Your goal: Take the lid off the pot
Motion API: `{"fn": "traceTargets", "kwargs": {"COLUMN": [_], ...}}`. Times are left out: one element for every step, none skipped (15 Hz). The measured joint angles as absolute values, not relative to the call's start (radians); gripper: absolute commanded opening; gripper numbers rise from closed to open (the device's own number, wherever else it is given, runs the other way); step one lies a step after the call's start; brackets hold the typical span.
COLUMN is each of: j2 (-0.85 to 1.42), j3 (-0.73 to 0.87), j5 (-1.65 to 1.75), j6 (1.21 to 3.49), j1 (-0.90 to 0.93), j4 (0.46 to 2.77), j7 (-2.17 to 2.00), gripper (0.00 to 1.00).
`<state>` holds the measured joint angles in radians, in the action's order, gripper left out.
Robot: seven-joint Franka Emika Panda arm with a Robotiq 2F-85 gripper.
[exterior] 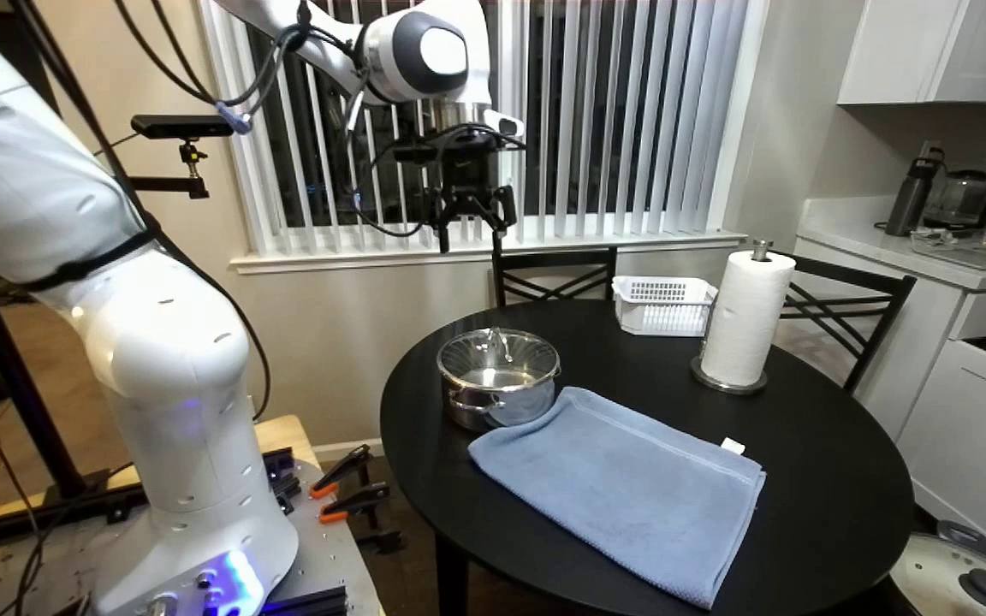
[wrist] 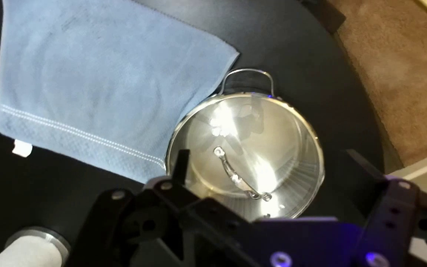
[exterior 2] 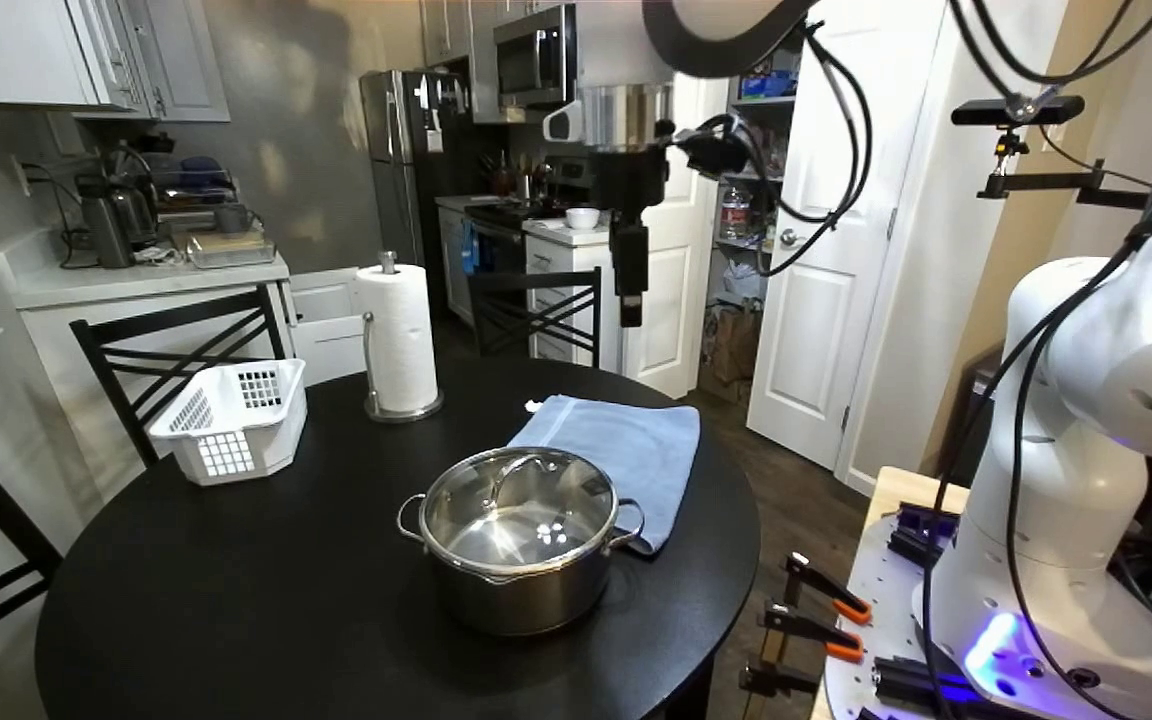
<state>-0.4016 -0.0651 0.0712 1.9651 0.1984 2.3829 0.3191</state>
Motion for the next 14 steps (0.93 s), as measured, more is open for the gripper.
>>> {"fn": "traceTargets", "kwargs": {"j2": [-0.344, -0.285, -0.225, -0.171, -0.121, -0.083, -0.052, -0.032, -0.021, -0.019, -0.021, -0.027, -0.036, -0.048], "j3": [-0.066, -0.065, -0.065, -0.065, -0.065, -0.066, -0.067, -0.068, -0.069, -0.069, -0.069, -0.070, -0.074, -0.081], "j5": [0.101, 0.123, 0.131, 0.132, 0.132, 0.132, 0.135, 0.142, 0.154, 0.170, 0.189, 0.209, 0.227, 0.245], "j6": [2.008, 2.043, 2.067, 2.080, 2.081, 2.081, 2.074, 2.063, 2.044, 2.022, 1.999, 1.979, 1.961, 1.945], "j1": [0.197, 0.195, 0.192, 0.191, 0.191, 0.191, 0.191, 0.190, 0.189, 0.187, 0.186, 0.186, 0.186, 0.186], "j4": [2.358, 2.331, 2.300, 2.271, 2.243, 2.221, 2.202, 2.189, 2.179, 2.171, 2.164, 2.160, 2.160, 2.160], "j7": [0.323, 0.327, 0.341, 0.368, 0.406, 0.446, 0.490, 0.532, 0.575, 0.617, 0.657, 0.695, 0.731, 0.764], "gripper": [1.00, 1.00, 1.00, 1.00, 1.00, 1.00, 1.00, 1.00, 1.00, 1.00, 1.00, 1.00, 1.00, 1.00]}}
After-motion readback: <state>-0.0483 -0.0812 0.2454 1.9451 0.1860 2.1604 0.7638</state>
